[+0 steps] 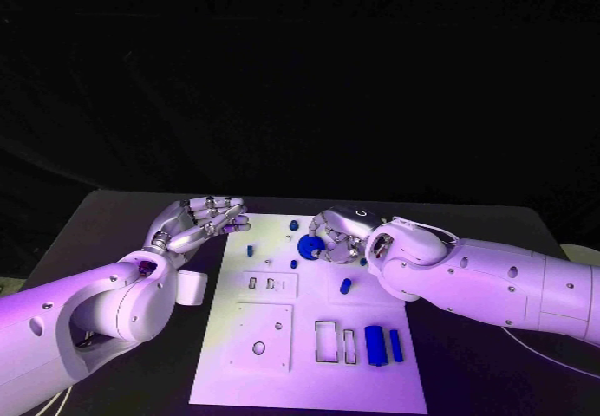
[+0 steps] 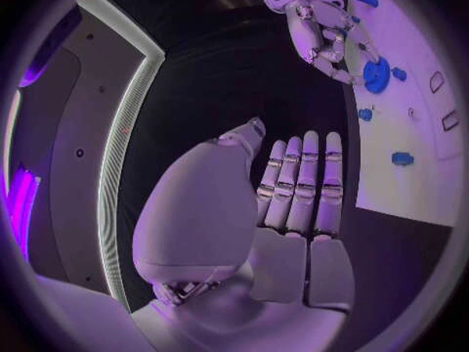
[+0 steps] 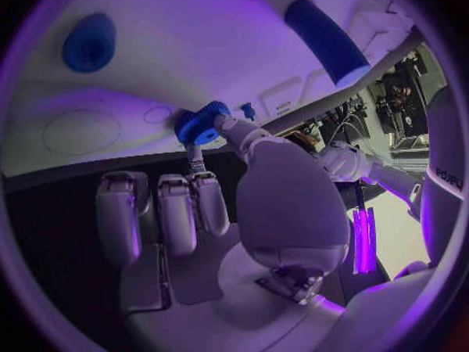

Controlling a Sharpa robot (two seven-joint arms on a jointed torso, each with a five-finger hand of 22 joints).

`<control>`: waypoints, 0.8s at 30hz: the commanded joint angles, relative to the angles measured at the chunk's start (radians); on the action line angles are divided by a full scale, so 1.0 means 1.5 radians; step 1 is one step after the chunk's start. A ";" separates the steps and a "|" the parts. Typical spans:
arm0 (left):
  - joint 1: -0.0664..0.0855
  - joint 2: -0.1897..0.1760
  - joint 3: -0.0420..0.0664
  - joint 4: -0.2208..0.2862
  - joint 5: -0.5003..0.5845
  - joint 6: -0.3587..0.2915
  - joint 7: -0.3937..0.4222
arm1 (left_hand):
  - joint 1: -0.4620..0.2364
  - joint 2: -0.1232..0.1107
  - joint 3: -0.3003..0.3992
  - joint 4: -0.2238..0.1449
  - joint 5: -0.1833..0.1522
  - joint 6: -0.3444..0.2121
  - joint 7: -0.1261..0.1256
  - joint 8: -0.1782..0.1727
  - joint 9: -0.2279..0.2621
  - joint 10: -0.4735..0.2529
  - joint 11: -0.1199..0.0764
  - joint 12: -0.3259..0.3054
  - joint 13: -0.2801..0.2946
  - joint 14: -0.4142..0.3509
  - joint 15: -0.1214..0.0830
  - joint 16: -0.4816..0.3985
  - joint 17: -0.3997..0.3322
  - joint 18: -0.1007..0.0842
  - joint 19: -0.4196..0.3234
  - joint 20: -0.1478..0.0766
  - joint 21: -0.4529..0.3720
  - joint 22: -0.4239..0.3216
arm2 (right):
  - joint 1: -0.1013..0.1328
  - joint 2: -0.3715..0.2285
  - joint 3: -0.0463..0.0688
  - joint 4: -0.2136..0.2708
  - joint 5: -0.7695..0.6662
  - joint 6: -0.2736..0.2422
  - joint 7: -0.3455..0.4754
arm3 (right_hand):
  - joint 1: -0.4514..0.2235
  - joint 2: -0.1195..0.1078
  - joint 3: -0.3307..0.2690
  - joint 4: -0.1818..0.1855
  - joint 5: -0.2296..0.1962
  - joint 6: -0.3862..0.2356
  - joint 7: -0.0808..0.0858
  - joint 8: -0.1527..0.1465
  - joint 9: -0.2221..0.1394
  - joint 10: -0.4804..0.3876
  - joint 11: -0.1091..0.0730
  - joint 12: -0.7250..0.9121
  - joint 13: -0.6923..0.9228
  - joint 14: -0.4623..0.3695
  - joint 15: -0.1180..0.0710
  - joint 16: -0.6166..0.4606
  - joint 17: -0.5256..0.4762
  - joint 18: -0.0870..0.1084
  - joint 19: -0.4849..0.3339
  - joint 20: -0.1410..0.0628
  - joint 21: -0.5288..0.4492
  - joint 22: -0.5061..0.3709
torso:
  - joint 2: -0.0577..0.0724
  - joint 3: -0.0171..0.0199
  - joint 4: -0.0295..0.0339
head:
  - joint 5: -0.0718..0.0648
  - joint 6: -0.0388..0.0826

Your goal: Assemble the parts on the task board

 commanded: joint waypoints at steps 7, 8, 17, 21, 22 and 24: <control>0.000 0.003 0.000 -0.002 0.002 0.013 0.000 | -0.003 -0.007 0.004 0.000 -0.002 -0.003 0.003 -0.004 -0.001 0.000 0.006 -0.005 -0.001 0.000 0.003 -0.003 0.001 0.009 0.004 -0.001 -0.002 -0.001 | -0.001 -0.007 0.000 0.034 -0.021 -0.077 -0.006 | 0.000 0.006 0.009 0.003 0.013 0.012 -0.003 0.002 0.001 0.015 -0.007 0.007 0.102 0.063 -0.008 0.005 0.143 -0.010 0.030 -0.004 0.008 0.126 | 0.000 0.0004 0.0003 | 0.001 0.001; 0.000 0.003 0.000 -0.003 0.002 0.013 0.000 | -0.003 -0.007 0.004 0.000 -0.002 -0.003 0.003 -0.004 -0.001 0.000 0.006 -0.005 -0.001 0.000 0.003 -0.003 0.001 0.009 0.004 -0.001 -0.002 -0.001 | -0.001 -0.007 0.000 0.037 -0.022 -0.082 -0.007 | 0.000 0.006 0.009 0.003 0.013 0.012 -0.003 0.002 0.001 0.015 -0.007 0.007 0.102 0.063 -0.008 0.005 0.143 -0.010 0.030 -0.004 0.008 0.127 | 0.000 0.0002 0.0002 | 0.001 0.001; 0.000 0.004 0.000 -0.004 0.002 0.013 0.000 | -0.003 -0.007 0.004 0.000 -0.002 -0.003 0.003 -0.004 -0.001 0.000 0.006 -0.005 -0.001 0.000 0.003 -0.003 0.001 0.009 0.004 -0.001 -0.002 -0.001 | 0.000 -0.001 0.002 0.047 -0.028 -0.115 -0.016 | 0.000 0.006 0.011 0.003 0.014 0.012 -0.003 0.002 0.001 0.015 -0.008 0.007 0.102 0.063 -0.008 0.006 0.145 -0.010 0.031 -0.005 0.009 0.128 | 0.000 -0.0003 0.0007 | 0.000 0.003; 0.000 0.004 0.000 -0.004 0.002 0.013 0.000 | -0.003 -0.007 0.004 0.000 -0.002 -0.003 0.003 -0.004 -0.001 0.000 0.006 -0.005 -0.001 0.000 0.003 -0.003 0.001 0.009 0.004 -0.001 -0.002 -0.001 | 0.001 0.009 0.003 0.041 -0.029 -0.118 -0.017 | 0.000 0.006 0.011 0.003 0.014 0.012 -0.003 0.001 0.001 0.015 -0.008 0.007 0.102 0.063 -0.008 0.006 0.144 -0.010 0.031 -0.005 0.009 0.127 | 0.000 -0.0005 0.0003 | 0.000 0.003; 0.000 0.004 0.000 -0.004 0.002 0.013 0.000 | -0.003 -0.007 0.004 0.000 -0.002 -0.003 0.003 -0.004 -0.001 0.000 0.006 -0.005 -0.001 0.000 0.003 -0.003 0.001 0.009 0.004 -0.001 -0.002 -0.001 | 0.001 0.012 0.003 0.038 -0.029 -0.118 -0.017 | 0.000 0.006 0.011 0.003 0.014 0.012 -0.003 0.001 0.001 0.015 -0.008 0.007 0.102 0.063 -0.008 0.006 0.144 -0.010 0.031 -0.005 0.009 0.127 | 0.000 -0.0007 0.0001 | 0.000 0.003; 0.000 0.005 0.000 -0.004 0.002 0.013 0.000 | -0.003 -0.007 0.004 0.000 -0.002 -0.003 0.003 -0.004 -0.001 0.000 0.006 -0.005 -0.001 0.000 0.003 -0.003 0.001 0.009 0.004 -0.001 -0.002 -0.001 | 0.001 0.019 0.003 0.031 -0.028 -0.117 -0.017 | 0.000 0.006 0.011 0.003 0.014 0.012 -0.003 0.001 0.001 0.015 -0.008 0.007 0.102 0.063 -0.008 0.006 0.144 -0.010 0.031 -0.005 0.009 0.127 | 0.000 -0.0008 0.0000 | 0.000 0.003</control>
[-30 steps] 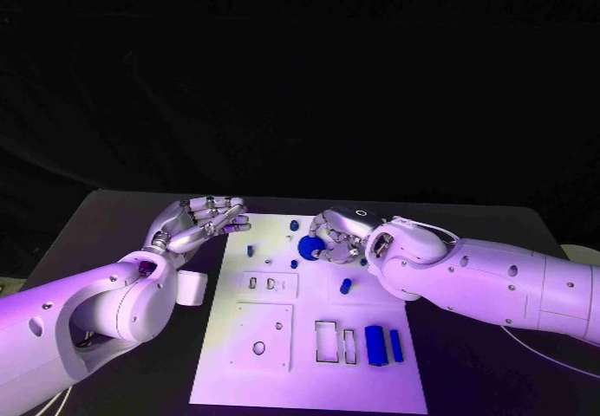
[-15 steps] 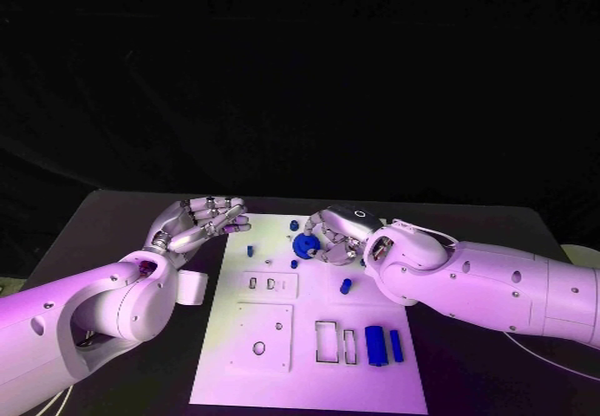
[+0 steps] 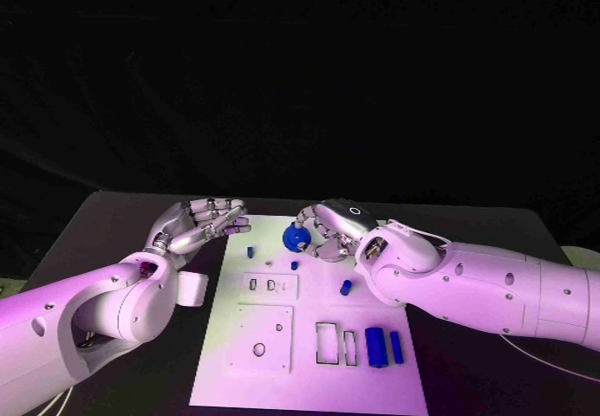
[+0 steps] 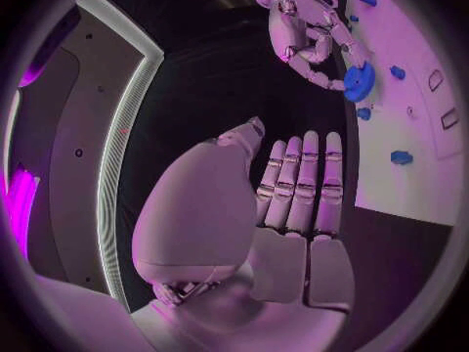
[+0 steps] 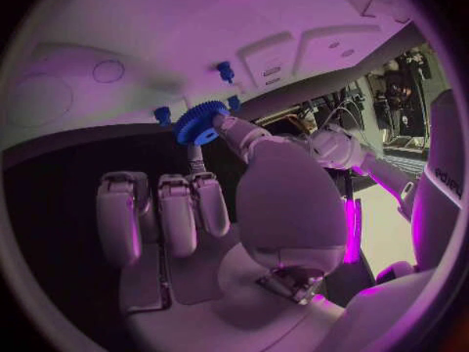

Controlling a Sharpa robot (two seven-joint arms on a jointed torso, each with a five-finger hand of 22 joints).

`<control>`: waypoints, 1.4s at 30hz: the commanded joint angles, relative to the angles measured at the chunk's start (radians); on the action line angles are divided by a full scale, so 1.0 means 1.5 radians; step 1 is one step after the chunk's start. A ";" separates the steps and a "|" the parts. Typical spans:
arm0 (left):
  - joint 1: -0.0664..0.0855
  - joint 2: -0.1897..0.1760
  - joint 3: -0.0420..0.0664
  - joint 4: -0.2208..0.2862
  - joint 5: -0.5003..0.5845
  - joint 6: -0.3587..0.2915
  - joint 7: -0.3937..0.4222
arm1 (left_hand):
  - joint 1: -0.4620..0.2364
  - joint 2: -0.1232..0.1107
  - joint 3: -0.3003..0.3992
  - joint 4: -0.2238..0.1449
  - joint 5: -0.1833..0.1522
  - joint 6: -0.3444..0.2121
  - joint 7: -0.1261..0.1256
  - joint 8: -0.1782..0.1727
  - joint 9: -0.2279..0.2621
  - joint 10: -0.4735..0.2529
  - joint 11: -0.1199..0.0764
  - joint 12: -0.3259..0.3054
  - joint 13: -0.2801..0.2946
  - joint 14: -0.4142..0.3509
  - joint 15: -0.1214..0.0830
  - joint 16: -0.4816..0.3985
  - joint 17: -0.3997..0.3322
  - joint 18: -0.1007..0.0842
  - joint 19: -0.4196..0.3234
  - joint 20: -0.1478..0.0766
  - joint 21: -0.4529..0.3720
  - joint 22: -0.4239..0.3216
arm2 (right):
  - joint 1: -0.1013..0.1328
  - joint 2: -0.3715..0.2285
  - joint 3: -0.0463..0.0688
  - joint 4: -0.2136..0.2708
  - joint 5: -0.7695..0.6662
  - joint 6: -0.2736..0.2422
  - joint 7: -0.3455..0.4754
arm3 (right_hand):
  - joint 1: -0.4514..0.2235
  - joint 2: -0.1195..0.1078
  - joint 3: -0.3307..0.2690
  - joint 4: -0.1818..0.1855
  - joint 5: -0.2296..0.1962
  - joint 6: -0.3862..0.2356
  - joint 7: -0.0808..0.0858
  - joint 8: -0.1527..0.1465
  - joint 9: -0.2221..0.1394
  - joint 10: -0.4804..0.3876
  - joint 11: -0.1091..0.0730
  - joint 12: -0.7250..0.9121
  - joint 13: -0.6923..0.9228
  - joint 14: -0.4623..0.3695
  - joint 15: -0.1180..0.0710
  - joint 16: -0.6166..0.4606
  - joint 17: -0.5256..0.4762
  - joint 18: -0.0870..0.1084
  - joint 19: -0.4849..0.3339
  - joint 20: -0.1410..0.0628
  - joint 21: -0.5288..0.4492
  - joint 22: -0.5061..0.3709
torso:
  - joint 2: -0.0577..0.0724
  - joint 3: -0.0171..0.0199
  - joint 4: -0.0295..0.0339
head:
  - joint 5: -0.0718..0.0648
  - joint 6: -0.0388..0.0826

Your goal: Assemble the parts on the task board

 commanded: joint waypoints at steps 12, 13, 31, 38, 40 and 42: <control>0.001 0.004 0.000 0.002 0.001 0.012 0.004 | 0.000 -0.005 0.005 -0.001 -0.002 -0.002 0.003 -0.004 -0.001 0.000 0.006 -0.006 -0.001 0.000 0.003 -0.004 0.001 0.009 0.004 -0.001 -0.002 -0.001 | -0.002 0.059 -0.001 -0.059 -0.001 0.006 -0.010 | -0.003 0.005 0.004 -0.001 0.003 0.009 -0.005 -0.001 0.001 0.015 -0.003 0.002 0.102 0.063 -0.004 0.003 0.145 -0.010 0.031 -0.005 0.004 0.128 | 0.001 -0.0001 -0.0001 | -0.001 -0.001; 0.001 0.004 0.001 0.002 0.001 0.012 0.004 | 0.000 -0.005 0.005 -0.001 -0.002 -0.002 0.003 -0.004 -0.001 0.000 0.006 -0.006 -0.001 0.000 0.003 -0.004 0.001 0.009 0.004 -0.001 -0.002 -0.001 | -0.002 0.061 -0.001 -0.063 0.000 0.008 -0.011 | -0.003 0.005 0.004 -0.001 0.003 0.009 -0.005 -0.001 0.001 0.015 -0.003 0.002 0.102 0.063 -0.004 0.003 0.145 -0.010 0.031 -0.005 0.004 0.128 | 0.001 -0.0004 0.0002 | -0.001 -0.001; 0.001 0.003 0.001 0.003 0.001 0.011 0.004 | 0.000 -0.005 0.005 -0.001 -0.002 -0.002 0.003 -0.004 -0.001 0.000 0.006 -0.006 -0.001 0.000 0.003 -0.004 0.001 0.009 0.004 -0.001 -0.002 -0.001 | -0.006 0.075 -0.003 -0.090 -0.001 0.031 -0.019 | -0.005 0.005 0.005 0.000 0.001 0.008 -0.004 -0.003 0.000 0.014 -0.003 0.001 0.100 0.062 -0.004 0.002 0.142 -0.009 0.029 -0.005 0.002 0.126 | 0.000 0.0008 -0.0010 | 0.000 -0.004; 0.001 0.003 0.001 0.002 0.001 0.011 0.003 | 0.000 -0.005 0.005 -0.001 -0.002 -0.002 0.003 -0.004 -0.001 0.000 0.006 -0.006 -0.001 0.000 0.003 -0.004 0.001 0.009 0.004 -0.001 -0.002 -0.001 | -0.007 0.073 -0.003 -0.089 -0.001 0.041 -0.017 | -0.006 0.004 0.005 0.001 0.000 0.008 -0.004 -0.004 0.000 0.014 -0.003 0.001 0.100 0.063 -0.004 0.003 0.142 -0.009 0.029 -0.005 0.002 0.126 | 0.000 0.0010 -0.0017 | 0.000 -0.005; 0.001 0.003 0.001 0.002 0.001 0.011 0.003 | 0.000 -0.005 0.005 -0.001 -0.002 -0.002 0.003 -0.004 -0.001 0.000 0.006 -0.006 -0.001 0.000 0.003 -0.004 0.001 0.009 0.004 -0.001 -0.002 -0.001 | -0.008 0.073 -0.003 -0.090 -0.002 0.043 -0.017 | -0.006 0.004 0.005 0.001 0.000 0.008 -0.004 -0.004 0.000 0.014 -0.003 0.001 0.100 0.063 -0.004 0.003 0.142 -0.009 0.029 -0.005 0.002 0.126 | 0.000 0.0010 -0.0014 | -0.001 -0.005; 0.001 0.003 0.001 0.002 0.001 0.011 0.003 | 0.000 -0.005 0.005 -0.001 -0.002 -0.002 0.003 -0.004 -0.001 0.000 0.006 -0.006 -0.001 0.000 0.003 -0.004 0.001 0.009 0.004 -0.001 -0.002 -0.001 | -0.008 0.074 -0.003 -0.091 -0.002 0.043 -0.017 | -0.006 0.004 0.005 0.001 0.000 0.008 -0.004 -0.004 0.000 0.014 -0.003 0.001 0.100 0.063 -0.004 0.003 0.142 -0.009 0.029 -0.005 0.002 0.126 | 0.000 0.0009 -0.0011 | -0.002 -0.005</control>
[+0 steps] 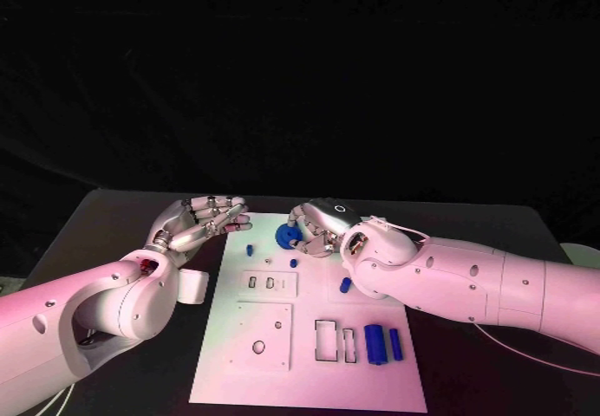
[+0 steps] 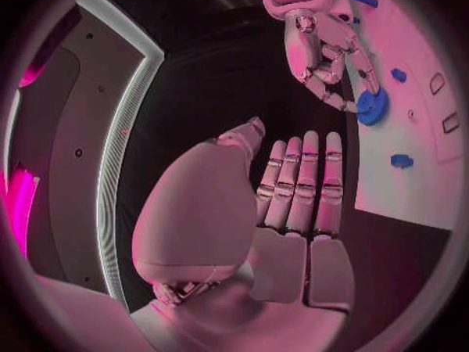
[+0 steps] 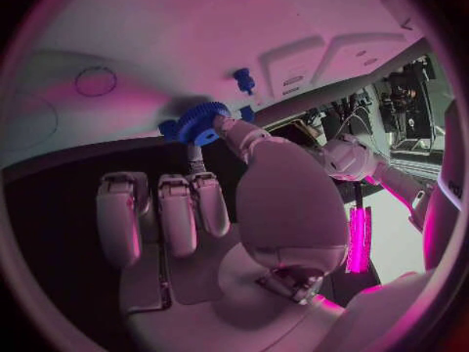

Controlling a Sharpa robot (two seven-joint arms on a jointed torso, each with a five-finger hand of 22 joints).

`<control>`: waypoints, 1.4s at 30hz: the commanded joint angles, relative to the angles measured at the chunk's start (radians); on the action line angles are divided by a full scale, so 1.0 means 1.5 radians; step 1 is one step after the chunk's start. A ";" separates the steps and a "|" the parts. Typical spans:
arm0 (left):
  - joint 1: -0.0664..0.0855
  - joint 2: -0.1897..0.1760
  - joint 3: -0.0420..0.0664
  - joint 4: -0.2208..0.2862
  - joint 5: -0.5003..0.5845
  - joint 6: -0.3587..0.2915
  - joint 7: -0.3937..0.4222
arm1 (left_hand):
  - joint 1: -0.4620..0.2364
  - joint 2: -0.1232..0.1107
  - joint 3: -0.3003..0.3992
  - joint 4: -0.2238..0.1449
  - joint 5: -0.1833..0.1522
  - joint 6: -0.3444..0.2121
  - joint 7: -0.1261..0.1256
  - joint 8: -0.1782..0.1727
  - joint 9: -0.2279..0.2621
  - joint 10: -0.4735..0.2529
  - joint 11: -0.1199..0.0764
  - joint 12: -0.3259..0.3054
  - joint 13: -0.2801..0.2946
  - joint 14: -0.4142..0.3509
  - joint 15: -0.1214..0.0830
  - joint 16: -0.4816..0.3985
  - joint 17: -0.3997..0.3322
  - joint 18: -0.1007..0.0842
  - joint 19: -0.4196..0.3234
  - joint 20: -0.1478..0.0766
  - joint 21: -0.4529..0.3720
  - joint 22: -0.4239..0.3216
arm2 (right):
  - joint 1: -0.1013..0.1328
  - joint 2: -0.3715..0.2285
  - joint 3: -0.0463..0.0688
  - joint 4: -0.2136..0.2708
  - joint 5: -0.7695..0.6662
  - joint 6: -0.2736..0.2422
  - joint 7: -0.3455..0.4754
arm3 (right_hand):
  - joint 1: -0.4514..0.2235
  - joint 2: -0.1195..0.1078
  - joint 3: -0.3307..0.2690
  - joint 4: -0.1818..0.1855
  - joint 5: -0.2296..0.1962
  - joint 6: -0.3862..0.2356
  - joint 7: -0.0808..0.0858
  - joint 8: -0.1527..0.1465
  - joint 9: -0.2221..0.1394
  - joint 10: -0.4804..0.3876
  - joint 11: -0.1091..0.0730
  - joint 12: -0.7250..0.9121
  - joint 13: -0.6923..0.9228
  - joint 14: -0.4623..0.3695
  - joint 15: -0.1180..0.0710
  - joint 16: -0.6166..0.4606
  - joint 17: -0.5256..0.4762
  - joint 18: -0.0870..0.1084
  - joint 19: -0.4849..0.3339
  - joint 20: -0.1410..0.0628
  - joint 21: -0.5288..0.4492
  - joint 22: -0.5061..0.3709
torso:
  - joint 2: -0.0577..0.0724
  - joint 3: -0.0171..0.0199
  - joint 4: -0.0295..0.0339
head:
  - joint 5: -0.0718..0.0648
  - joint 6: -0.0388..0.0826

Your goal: Assemble the parts on the task board

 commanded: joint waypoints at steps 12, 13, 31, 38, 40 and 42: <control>0.001 0.001 0.000 0.001 0.001 0.010 0.003 | 0.000 -0.005 0.004 0.001 -0.002 -0.003 0.003 -0.004 -0.001 0.000 0.006 -0.002 -0.001 0.000 0.003 -0.004 0.001 0.009 0.004 -0.001 -0.002 -0.001 | -0.002 0.006 -0.001 -0.007 -0.006 0.016 -0.008 | -0.027 -0.013 -0.006 0.011 -0.035 -0.033 0.011 -0.034 -0.011 0.004 0.009 -0.011 0.089 0.062 0.005 0.002 0.139 -0.008 0.025 -0.001 -0.006 0.121 | 0.000 -0.0006 0.0007 | -0.002 0.001; 0.001 0.001 0.000 0.001 0.001 0.010 0.003 | 0.000 -0.005 0.004 0.001 -0.002 -0.003 0.003 -0.004 -0.001 0.000 0.006 -0.002 -0.001 0.000 0.003 -0.004 0.001 0.009 0.004 -0.001 -0.002 -0.001 | -0.002 0.006 -0.001 -0.008 -0.005 0.016 -0.008 | -0.029 -0.015 -0.009 0.013 -0.039 -0.044 0.014 -0.042 -0.014 0.003 0.012 -0.013 0.087 0.062 0.007 0.002 0.140 -0.008 0.024 0.001 -0.006 0.120 | 0.000 -0.0006 0.0006 | -0.002 0.001; 0.001 -0.001 0.000 0.002 0.001 0.010 0.003 | 0.000 -0.005 0.004 0.001 -0.002 -0.003 0.003 -0.004 -0.001 0.000 0.006 -0.002 -0.001 0.000 0.003 -0.004 0.001 0.009 0.004 -0.001 -0.002 -0.001 | -0.002 0.001 -0.001 -0.004 0.003 0.054 -0.008 | -0.048 -0.011 -0.050 0.050 -0.025 -0.042 0.021 -0.070 -0.019 -0.001 0.020 -0.014 0.086 0.061 0.017 0.002 0.140 -0.007 0.023 0.014 -0.009 0.120 | 0.000 0.0001 0.0007 | -0.002 -0.001; 0.001 -0.001 0.000 0.001 0.001 0.010 0.003 | -0.002 -0.006 0.006 -0.001 -0.002 -0.003 0.004 -0.006 -0.001 0.000 0.007 -0.005 0.000 0.000 0.004 -0.006 0.002 0.009 0.004 0.000 -0.003 -0.002 | -0.002 -0.002 -0.001 -0.005 0.010 0.067 -0.010 | -0.057 -0.004 -0.054 0.064 -0.018 -0.031 0.017 -0.070 -0.018 0.001 0.017 -0.012 0.087 0.062 0.014 0.002 0.141 -0.007 0.024 0.011 -0.008 0.121 | 0.000 -0.0001 0.0005 | -0.002 -0.001; 0.001 0.000 0.000 0.001 0.001 0.010 0.003 | -0.002 -0.006 0.006 -0.001 -0.002 -0.003 0.004 -0.006 -0.001 0.000 0.007 -0.005 0.000 0.000 0.004 -0.006 0.002 0.009 0.004 0.000 -0.003 -0.002 | -0.002 -0.003 -0.001 -0.005 0.011 0.069 -0.012 | -0.061 -0.002 -0.055 0.069 -0.015 -0.030 0.017 -0.071 -0.018 0.000 0.016 -0.012 0.087 0.062 0.014 0.002 0.141 -0.007 0.023 0.011 -0.009 0.121 | 0.000 -0.0002 0.0005 | -0.002 -0.001; 0.001 0.000 0.000 0.000 0.001 0.010 0.003 | -0.002 -0.006 0.006 -0.001 -0.002 -0.003 0.004 -0.006 -0.001 0.000 0.007 -0.005 0.000 0.000 0.004 -0.006 0.002 0.009 0.004 0.000 -0.003 -0.002 | -0.002 -0.005 -0.001 -0.005 0.011 0.071 -0.014 | -0.062 -0.001 -0.056 0.071 -0.013 -0.030 0.017 -0.072 -0.018 0.001 0.016 -0.012 0.087 0.062 0.013 0.002 0.141 -0.007 0.023 0.011 -0.009 0.121 | 0.000 -0.0005 0.0007 | -0.003 -0.001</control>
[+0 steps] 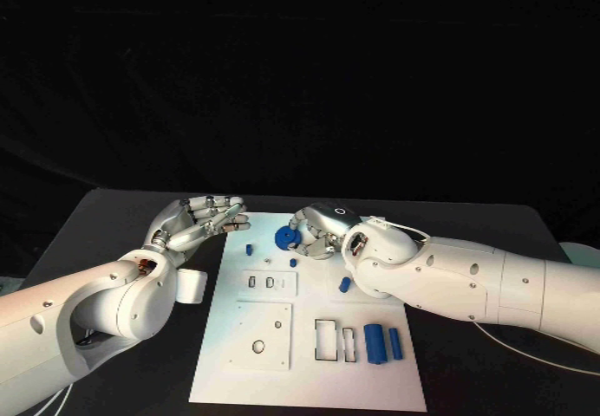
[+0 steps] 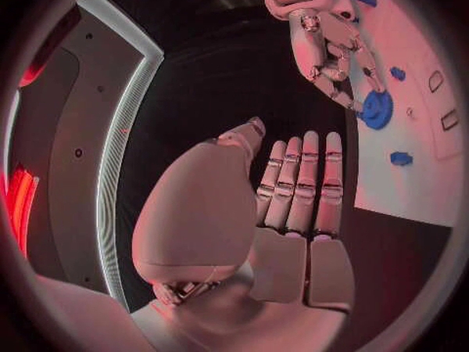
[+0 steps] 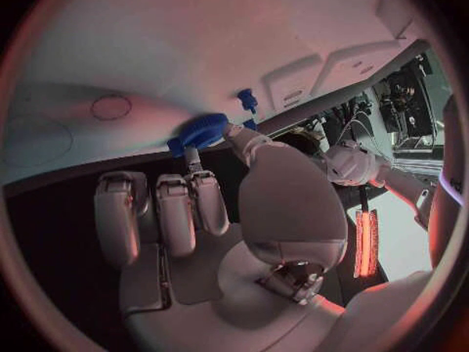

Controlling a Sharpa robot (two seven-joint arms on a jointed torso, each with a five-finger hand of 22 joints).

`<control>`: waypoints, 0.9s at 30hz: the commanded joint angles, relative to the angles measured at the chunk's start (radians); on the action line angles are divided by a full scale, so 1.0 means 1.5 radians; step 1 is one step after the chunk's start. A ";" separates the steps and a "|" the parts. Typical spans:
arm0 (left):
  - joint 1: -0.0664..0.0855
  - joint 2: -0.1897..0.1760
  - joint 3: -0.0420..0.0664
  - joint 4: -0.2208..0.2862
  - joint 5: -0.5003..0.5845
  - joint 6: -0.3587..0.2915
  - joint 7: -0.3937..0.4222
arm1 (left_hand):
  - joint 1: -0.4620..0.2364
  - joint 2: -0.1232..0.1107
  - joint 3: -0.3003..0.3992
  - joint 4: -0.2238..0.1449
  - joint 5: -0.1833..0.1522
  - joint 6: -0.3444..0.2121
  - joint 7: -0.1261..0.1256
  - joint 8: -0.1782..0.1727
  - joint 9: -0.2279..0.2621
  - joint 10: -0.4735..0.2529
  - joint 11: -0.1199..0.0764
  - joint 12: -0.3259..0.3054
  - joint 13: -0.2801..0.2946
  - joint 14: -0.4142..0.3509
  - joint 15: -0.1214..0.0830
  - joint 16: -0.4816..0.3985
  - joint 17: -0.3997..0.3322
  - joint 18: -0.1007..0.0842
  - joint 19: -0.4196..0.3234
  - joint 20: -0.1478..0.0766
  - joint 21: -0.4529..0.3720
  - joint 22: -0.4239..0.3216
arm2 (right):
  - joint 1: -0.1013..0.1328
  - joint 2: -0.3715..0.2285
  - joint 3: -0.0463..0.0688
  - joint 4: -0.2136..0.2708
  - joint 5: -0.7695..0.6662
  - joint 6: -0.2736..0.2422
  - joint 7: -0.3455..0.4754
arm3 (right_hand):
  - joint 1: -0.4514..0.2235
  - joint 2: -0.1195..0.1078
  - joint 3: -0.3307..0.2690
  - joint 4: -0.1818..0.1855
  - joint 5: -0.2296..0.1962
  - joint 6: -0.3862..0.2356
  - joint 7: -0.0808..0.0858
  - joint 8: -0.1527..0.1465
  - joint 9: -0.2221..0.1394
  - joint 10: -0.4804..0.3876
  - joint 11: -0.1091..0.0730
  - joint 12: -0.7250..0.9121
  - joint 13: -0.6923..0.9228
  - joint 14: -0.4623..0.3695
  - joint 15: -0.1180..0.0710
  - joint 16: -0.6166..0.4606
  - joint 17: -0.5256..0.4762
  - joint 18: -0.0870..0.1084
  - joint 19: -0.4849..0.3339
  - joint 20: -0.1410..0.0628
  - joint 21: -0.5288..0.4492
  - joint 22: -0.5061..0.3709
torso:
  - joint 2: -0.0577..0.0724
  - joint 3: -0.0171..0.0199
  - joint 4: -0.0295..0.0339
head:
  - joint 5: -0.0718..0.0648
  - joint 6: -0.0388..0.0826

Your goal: Assemble the parts on the task board

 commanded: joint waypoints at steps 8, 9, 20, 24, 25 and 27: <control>0.001 0.001 0.000 0.000 0.001 0.009 0.004 | -0.002 -0.006 0.004 0.001 -0.002 -0.003 0.004 -0.002 -0.001 -0.002 0.004 -0.002 0.000 0.000 0.004 -0.002 0.001 0.009 0.004 0.000 -0.003 -0.001 | -0.001 -0.016 0.000 0.010 0.003 0.024 -0.013 | -0.005 0.003 -0.001 0.005 0.005 0.006 -0.002 0.000 -0.001 0.002 -0.002 0.004 0.088 0.061 -0.002 0.003 0.142 -0.007 0.024 -0.002 -0.003 0.122 | 0.000 -0.0002 0.0008 | -0.001 -0.001; 0.001 0.001 0.000 0.000 0.001 0.009 0.004 | -0.002 -0.006 0.004 0.001 -0.002 -0.003 0.004 -0.002 -0.001 -0.002 0.004 -0.002 0.000 0.000 0.004 -0.002 0.001 0.009 0.004 0.000 -0.003 -0.001 | -0.001 -0.019 0.000 0.012 0.003 0.024 -0.013 | -0.005 0.003 -0.001 0.006 0.006 0.006 -0.002 0.000 -0.001 0.002 -0.002 0.004 0.088 0.061 -0.003 0.003 0.141 -0.007 0.024 -0.002 -0.003 0.122 | 0.000 -0.0003 0.0008 | 0.000 -0.001; 0.001 -0.001 0.000 -0.001 0.001 0.008 0.005 | -0.002 -0.006 0.004 0.001 -0.002 -0.003 0.004 -0.002 -0.001 -0.002 0.004 -0.002 0.000 0.000 0.004 -0.002 0.001 0.009 0.004 0.000 -0.003 -0.001 | 0.003 -0.080 0.001 0.080 0.022 -0.030 0.002 | -0.001 0.007 0.001 0.009 0.025 0.012 -0.004 -0.002 -0.001 0.006 -0.004 0.008 0.091 0.061 -0.004 0.003 0.142 -0.008 0.026 -0.003 0.000 0.125 | -0.002 0.0003 -0.0017 | 0.002 0.000; 0.001 -0.002 0.000 -0.002 0.001 0.008 0.005 | -0.002 -0.006 0.004 0.001 -0.002 -0.003 0.004 -0.002 -0.001 -0.002 0.004 -0.002 0.000 0.000 0.004 -0.002 0.001 0.009 0.004 0.000 -0.003 -0.001 | 0.014 -0.128 0.003 0.117 0.097 -0.064 0.064 | 0.022 0.005 0.012 -0.005 0.039 0.016 -0.004 -0.006 -0.002 0.001 -0.005 0.001 0.085 0.057 -0.005 -0.001 0.128 -0.003 0.014 -0.005 -0.016 0.110 | -0.003 0.0013 -0.0058 | 0.001 0.003; 0.001 -0.002 0.000 -0.003 0.001 0.008 0.005 | -0.002 -0.006 0.004 0.001 -0.002 -0.003 0.004 -0.002 -0.001 -0.002 0.004 -0.002 0.000 0.000 0.004 -0.002 0.001 0.009 0.004 0.000 -0.003 -0.001 | 0.018 -0.140 0.003 0.122 0.124 -0.059 0.086 | 0.024 0.004 0.012 -0.005 0.038 0.016 -0.004 -0.006 -0.002 0.000 -0.004 0.000 0.084 0.057 -0.005 -0.001 0.126 -0.003 0.012 -0.005 -0.018 0.109 | -0.004 0.0014 -0.0070 | -0.001 0.004; 0.001 -0.002 0.000 -0.003 0.001 0.008 0.005 | -0.002 -0.006 0.005 0.000 -0.002 -0.003 0.004 -0.003 -0.001 -0.002 0.004 -0.003 0.000 0.000 0.004 -0.003 0.001 0.009 0.004 0.000 -0.003 -0.001 | 0.026 -0.170 0.003 0.130 0.193 -0.032 0.137 | 0.037 -0.001 0.016 -0.017 0.034 0.017 -0.003 -0.008 -0.002 -0.005 -0.004 -0.005 0.079 0.055 -0.005 -0.004 0.117 0.001 0.002 -0.005 -0.031 0.097 | -0.006 0.0019 -0.0101 | -0.007 0.008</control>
